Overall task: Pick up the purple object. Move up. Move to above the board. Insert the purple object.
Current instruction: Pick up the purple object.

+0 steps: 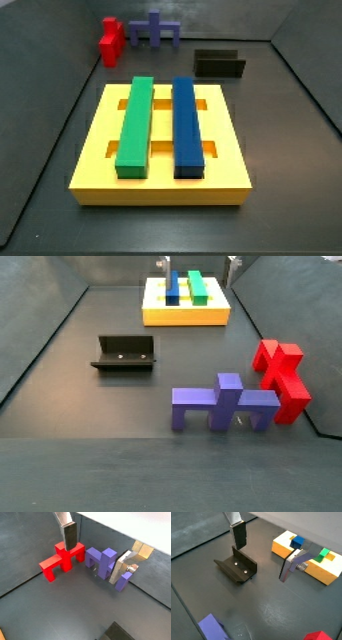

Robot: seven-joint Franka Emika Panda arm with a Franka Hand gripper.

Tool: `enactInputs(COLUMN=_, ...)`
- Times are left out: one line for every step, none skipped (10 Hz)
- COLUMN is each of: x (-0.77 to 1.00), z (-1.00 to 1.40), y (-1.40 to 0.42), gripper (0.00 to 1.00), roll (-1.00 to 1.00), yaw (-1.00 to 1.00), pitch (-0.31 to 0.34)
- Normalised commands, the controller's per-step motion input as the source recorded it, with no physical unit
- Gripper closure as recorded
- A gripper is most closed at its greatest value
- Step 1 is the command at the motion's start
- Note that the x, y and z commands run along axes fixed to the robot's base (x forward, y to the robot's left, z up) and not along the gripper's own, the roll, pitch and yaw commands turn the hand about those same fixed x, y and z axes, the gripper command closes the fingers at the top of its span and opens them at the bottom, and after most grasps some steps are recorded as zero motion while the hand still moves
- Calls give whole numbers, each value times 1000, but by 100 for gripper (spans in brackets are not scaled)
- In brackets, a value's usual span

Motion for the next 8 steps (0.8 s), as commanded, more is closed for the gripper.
enactInputs(x=0, z=0, y=20, gripper=0, roll=0, yaw=0, pitch=0)
enactInputs(x=14, z=-43, y=529, gripper=0, roll=-154, yaw=0, pitch=26)
enactInputs(x=194, z=-17, y=689, gripper=0, roll=-251, yaw=-69, pitch=21)
enactInputs(x=140, z=0, y=703, gripper=0, roll=-254, yaw=-129, pitch=9)
enactInputs(x=131, z=-43, y=711, gripper=0, roll=-270, yaw=-111, pitch=7)
enactInputs(x=137, z=-143, y=714, gripper=0, roll=-273, yaw=-111, pitch=3)
enactInputs(x=123, z=-303, y=694, gripper=0, roll=-204, yaw=-183, pitch=19)
enactInputs(x=66, z=-471, y=720, gripper=0, roll=-126, yaw=-217, pitch=16)
